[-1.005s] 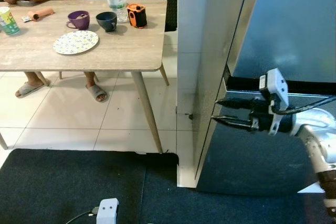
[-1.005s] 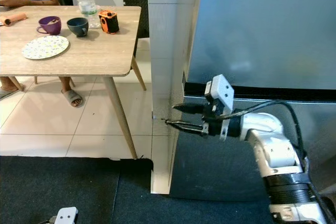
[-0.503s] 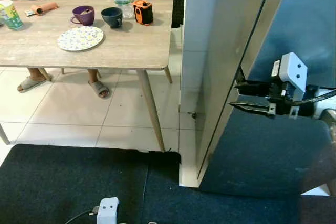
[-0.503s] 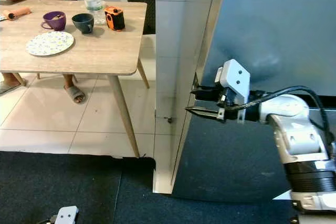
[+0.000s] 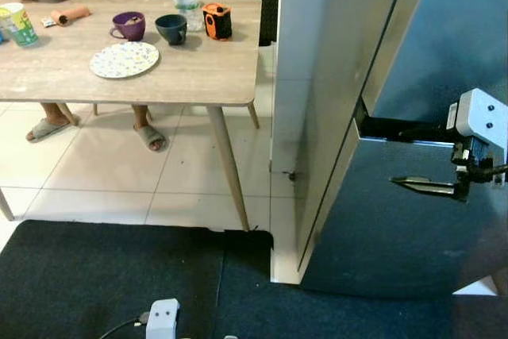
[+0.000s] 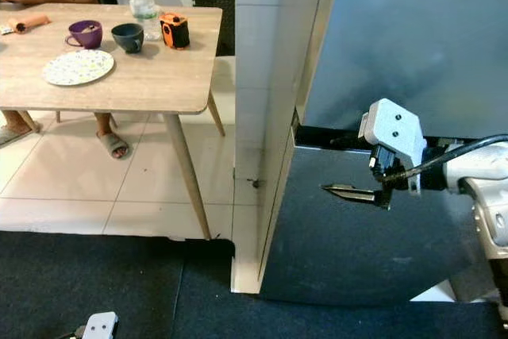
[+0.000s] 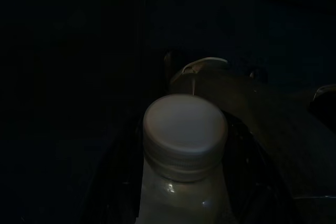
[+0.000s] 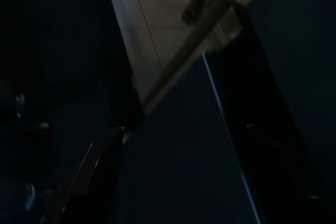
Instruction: Restocking fridge
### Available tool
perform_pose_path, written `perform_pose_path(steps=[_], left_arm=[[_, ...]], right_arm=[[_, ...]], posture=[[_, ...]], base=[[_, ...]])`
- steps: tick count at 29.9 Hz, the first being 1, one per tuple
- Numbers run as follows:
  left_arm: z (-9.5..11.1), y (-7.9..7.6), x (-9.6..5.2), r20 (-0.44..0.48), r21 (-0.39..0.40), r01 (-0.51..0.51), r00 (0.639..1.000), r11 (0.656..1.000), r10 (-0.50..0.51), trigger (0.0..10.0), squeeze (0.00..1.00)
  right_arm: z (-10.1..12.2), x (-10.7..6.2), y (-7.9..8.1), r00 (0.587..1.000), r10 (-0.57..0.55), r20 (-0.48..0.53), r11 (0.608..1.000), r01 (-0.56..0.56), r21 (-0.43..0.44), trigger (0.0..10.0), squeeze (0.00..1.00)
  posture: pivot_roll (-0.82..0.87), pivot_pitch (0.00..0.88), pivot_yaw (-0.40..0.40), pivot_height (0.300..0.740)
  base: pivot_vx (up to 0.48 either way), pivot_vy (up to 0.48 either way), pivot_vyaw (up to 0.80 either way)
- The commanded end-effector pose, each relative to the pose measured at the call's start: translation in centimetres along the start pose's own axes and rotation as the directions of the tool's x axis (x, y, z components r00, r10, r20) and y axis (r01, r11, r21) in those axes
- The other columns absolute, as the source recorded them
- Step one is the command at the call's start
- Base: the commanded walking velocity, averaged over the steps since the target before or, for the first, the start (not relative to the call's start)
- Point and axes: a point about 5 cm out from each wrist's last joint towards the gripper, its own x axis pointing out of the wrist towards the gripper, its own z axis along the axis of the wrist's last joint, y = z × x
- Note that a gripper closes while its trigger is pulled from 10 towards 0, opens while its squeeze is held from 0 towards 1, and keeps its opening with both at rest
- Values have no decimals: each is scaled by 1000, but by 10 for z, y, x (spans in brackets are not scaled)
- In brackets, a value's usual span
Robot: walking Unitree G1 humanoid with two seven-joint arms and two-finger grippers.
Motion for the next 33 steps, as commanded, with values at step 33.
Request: perform_pose_path(steps=[33], left_arm=[[-15, -8, -1, -53, -17, 32, 998, 999, -33, 10000, 0]], right_arm=[[-15, 24, 33, 968, 154, -200, 988, -152, 24, 10000, 0]], posture=[[-100, 128, -18, 740]], base=[[0, 0, 0]])
